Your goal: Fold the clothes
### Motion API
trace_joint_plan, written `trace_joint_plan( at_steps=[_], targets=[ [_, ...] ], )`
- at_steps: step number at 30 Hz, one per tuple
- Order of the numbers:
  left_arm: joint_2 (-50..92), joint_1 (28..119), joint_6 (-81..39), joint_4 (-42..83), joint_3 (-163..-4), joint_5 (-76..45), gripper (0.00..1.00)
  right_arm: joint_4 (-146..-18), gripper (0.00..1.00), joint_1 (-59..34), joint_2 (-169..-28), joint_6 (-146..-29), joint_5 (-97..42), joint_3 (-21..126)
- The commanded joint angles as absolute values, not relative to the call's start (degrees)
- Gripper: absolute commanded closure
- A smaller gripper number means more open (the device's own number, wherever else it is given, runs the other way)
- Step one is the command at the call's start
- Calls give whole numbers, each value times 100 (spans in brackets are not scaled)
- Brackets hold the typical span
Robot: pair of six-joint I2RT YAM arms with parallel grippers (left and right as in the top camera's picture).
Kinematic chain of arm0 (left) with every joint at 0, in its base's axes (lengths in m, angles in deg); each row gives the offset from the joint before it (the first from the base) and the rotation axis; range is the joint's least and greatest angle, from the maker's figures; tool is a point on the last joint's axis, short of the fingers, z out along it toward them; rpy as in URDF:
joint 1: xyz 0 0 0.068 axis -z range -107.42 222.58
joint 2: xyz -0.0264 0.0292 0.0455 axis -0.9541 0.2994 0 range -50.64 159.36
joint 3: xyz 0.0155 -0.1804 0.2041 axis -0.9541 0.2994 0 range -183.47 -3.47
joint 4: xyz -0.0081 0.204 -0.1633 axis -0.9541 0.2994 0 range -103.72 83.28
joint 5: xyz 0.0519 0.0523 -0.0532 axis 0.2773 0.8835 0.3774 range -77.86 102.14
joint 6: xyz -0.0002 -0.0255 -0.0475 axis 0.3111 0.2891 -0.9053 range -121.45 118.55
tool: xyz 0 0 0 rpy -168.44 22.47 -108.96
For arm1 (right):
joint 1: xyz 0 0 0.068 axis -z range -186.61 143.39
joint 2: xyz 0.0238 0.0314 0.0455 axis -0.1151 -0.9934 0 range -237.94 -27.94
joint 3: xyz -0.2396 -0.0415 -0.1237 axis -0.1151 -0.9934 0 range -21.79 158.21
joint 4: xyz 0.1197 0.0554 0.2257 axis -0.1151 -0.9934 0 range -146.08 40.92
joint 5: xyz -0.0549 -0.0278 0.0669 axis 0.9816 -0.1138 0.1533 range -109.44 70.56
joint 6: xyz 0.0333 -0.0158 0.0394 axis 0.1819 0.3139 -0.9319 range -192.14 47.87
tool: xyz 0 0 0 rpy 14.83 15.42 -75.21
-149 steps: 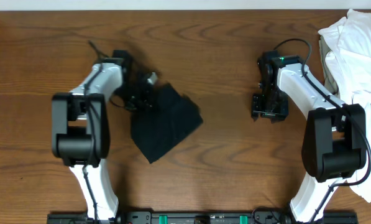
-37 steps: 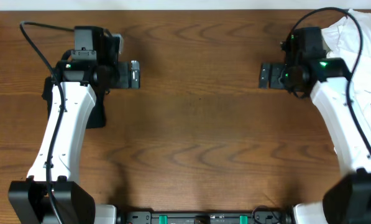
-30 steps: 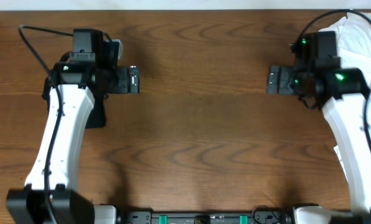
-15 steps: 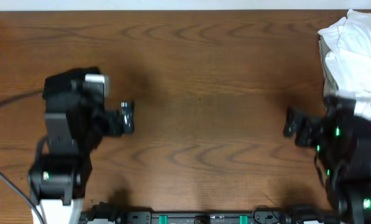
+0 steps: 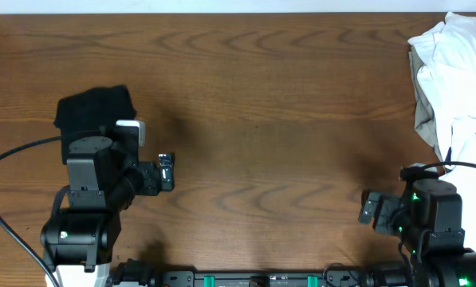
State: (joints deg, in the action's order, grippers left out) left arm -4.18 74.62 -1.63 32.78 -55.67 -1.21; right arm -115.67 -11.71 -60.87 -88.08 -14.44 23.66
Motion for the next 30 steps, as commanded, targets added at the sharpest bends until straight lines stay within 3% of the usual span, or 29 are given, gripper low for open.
trace_joint_plan(
  at_steps=[1,18,30],
  targets=[
    [-409,7479,-194,3298,-5569,-134,2,-11676,1,-1191,-6061,-8884,-1365,2338],
    [-392,7479,-194,3298,-5569,-134,2,-11390,1,-1084,-4588,-8681,-1018,2268],
    [-392,7479,-194,3298,-5569,-134,2,-8791,1,-1073,-3226,-8318,-1376,504]
  ],
)
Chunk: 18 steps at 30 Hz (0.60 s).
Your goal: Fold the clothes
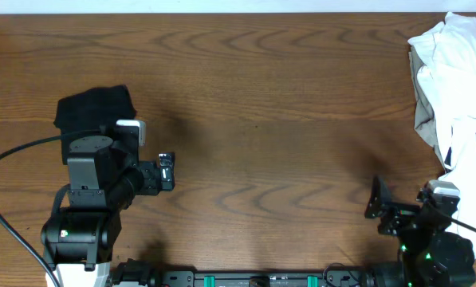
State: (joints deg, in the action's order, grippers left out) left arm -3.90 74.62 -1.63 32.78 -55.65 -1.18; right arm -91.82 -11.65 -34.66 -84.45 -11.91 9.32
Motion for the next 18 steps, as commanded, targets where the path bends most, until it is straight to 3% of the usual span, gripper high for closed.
trace_joint_plan(
  at_steps=[1,15,18],
  targets=[
    [-392,7479,-194,3298,-5569,-134,2,-8540,1,-1073,-3147,-8321,-1418,331],
    [-392,7479,-194,3298,-5569,-134,2,-4669,1,-1058,-2822,-8168,-1765,-2066],
    [-392,7479,-194,3298,-5569,-134,2,-4748,1,-1060,-2822,-8023,-1820,-2152]
  ],
)
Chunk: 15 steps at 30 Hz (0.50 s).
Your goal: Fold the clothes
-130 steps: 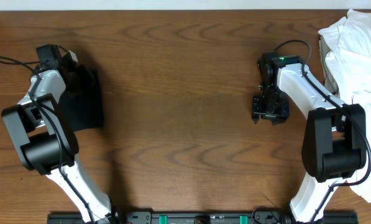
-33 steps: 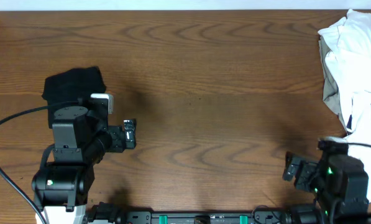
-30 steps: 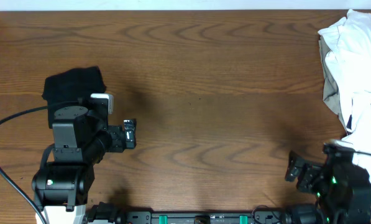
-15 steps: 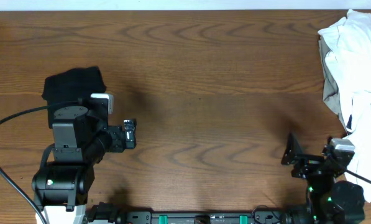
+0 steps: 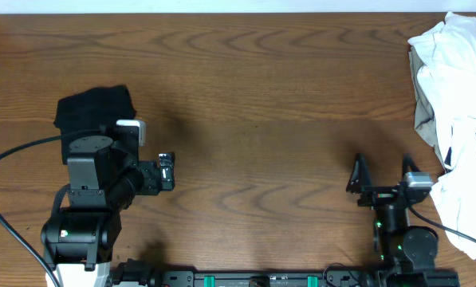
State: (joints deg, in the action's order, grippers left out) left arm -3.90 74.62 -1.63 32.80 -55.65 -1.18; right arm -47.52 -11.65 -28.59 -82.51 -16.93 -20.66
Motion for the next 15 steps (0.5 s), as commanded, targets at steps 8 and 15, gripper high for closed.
trace_joint_plan(
  at_steps=[8,15],
  targets=[
    [-392,7479,-194,3298,-5569,-132,2,-5327,1,-1058,-2822,-7763,-1927,-2147],
    [-392,7479,-194,3298,-5569,-132,2,-5329,1,-1058,-2822,-7763,-1927,-2147]
  ],
)
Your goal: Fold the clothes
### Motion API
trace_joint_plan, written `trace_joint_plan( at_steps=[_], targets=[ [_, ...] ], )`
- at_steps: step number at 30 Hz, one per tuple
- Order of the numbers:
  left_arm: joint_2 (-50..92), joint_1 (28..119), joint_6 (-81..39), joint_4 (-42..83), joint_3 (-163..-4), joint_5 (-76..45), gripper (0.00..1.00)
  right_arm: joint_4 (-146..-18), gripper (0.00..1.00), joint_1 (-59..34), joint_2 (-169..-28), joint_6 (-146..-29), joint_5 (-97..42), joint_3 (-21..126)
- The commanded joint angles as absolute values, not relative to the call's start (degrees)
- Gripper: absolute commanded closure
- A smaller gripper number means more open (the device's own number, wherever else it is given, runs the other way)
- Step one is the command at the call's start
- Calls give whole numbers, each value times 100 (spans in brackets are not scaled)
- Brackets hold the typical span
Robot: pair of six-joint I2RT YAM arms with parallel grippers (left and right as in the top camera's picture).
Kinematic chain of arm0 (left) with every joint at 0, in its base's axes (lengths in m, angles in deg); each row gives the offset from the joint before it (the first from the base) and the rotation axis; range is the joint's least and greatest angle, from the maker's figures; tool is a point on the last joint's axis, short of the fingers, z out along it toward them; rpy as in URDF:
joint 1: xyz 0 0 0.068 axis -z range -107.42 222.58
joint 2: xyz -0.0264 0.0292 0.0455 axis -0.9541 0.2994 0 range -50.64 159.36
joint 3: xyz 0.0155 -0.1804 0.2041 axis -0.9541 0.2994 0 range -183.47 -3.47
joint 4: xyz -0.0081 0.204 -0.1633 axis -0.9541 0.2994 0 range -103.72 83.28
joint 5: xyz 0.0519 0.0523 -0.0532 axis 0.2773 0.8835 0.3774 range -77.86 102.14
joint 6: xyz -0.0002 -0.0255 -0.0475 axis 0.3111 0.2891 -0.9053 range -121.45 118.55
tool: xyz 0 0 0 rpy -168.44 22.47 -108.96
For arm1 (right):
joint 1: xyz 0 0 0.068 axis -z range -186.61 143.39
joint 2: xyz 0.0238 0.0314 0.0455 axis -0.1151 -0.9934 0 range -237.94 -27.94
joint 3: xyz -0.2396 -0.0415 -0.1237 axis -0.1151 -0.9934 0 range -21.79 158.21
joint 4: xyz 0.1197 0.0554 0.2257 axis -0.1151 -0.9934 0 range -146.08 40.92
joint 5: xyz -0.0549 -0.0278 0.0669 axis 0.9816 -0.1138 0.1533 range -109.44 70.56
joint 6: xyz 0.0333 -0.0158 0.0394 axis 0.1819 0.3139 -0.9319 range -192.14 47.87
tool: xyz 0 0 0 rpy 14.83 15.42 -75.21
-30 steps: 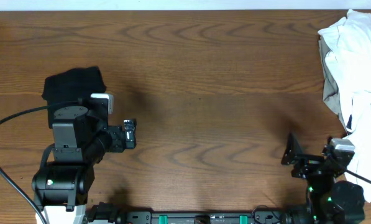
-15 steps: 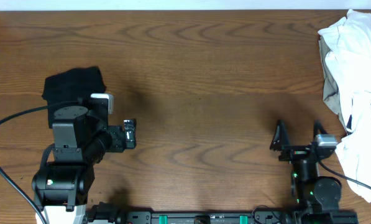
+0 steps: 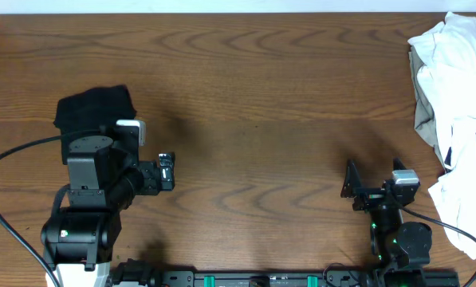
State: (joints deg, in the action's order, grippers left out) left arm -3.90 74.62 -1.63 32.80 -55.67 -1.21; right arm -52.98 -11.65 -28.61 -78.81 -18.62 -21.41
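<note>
A pile of crumpled white clothes (image 3: 453,88) lies at the table's right edge, with a printed patch showing near its lower part. A black folded garment (image 3: 94,108) sits at the far left, partly under my left arm. My left gripper (image 3: 167,171) points right just below that garment, its fingers close together and holding nothing. My right gripper (image 3: 373,182) stands open near the front right, fingers spread wide, a little left of the white pile and not touching it.
The brown wooden table (image 3: 253,104) stretches between the two arms. Both arm bases and a black cable (image 3: 6,215) occupy the front edge. The white pile hangs over the right edge of the view.
My right gripper has shifted slightly left and toward the front, still open. The left arm and both garments have not moved.
At first my right arm was folded near the front right with its gripper pointing left. Then it had turned, its fingers showing apart. After that it faced away from the front edge, open, and now sits a little further left. The left arm stayed put throughout.
</note>
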Motion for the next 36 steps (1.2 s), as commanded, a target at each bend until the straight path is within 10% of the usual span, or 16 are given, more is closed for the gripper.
trace_joint_plan(
  at_steps=[1,36],
  targets=[
    [-392,7479,-194,3298,-5569,-134,2,-5329,1,-1058,-2822,-7761,-1927,-2147],
    [-468,7479,-194,3296,-5569,-134,2,-5331,1,-1101,-2824,-7763,-1927,-2147]
  ],
)
